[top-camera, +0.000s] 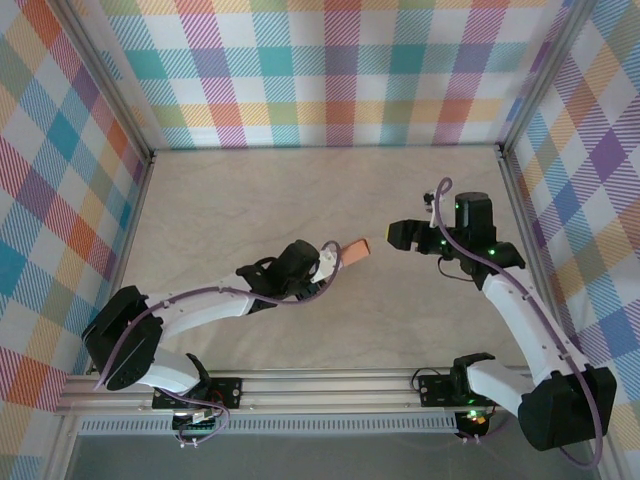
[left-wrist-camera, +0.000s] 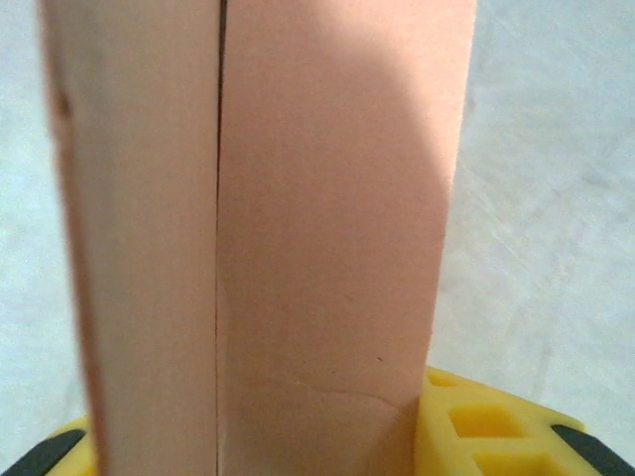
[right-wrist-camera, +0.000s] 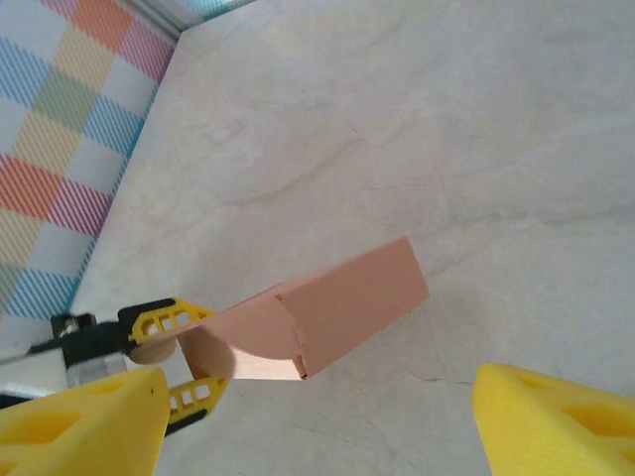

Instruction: Fold the paper box

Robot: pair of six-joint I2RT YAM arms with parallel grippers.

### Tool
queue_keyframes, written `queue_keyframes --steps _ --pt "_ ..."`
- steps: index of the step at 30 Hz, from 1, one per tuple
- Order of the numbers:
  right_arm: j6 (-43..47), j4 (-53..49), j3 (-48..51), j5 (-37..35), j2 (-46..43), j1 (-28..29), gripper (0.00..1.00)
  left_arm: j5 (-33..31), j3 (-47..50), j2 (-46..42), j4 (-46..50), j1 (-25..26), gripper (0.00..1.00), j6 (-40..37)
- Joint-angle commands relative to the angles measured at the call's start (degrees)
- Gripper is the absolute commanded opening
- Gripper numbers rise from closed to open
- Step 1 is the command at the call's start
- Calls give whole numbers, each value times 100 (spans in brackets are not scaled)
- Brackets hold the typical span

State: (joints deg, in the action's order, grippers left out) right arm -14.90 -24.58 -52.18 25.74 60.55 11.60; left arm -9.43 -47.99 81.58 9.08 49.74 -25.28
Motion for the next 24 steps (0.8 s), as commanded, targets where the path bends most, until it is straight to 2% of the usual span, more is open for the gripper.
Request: queue_keyframes --steps 1,4,9,11,12,14,16,24 --pt "1544 -681 -302 148 -144 56 78 914 -376 -102 1347 -156 29 227" --pt "2655 -896 -376 152 -240 368 73 1288 -531 -83 1853 -279 29 251" --pt "3798 -1415 -701 -558 68 1169 64 1623 -770 42 2439 -460 30 145" --pt "3996 -1600 -904 -768 357 1394 60 1751 -880 83 2669 -539 30 -29" --pt "4079 -1659 -993 -836 506 1482 55 1821 -954 111 2799 -597 29 -91" --pt "4160 -1692 -1112 -826 739 1585 47 1989 -1120 212 3067 -679 29 -237" --pt "4169 -1654 -1233 -802 976 1642 43 1985 -1290 346 3323 -706 29 -337" --pt "4529 -1930 -1655 -824 1820 1890 40 2015 -1494 739 3515 -743 30 -569"
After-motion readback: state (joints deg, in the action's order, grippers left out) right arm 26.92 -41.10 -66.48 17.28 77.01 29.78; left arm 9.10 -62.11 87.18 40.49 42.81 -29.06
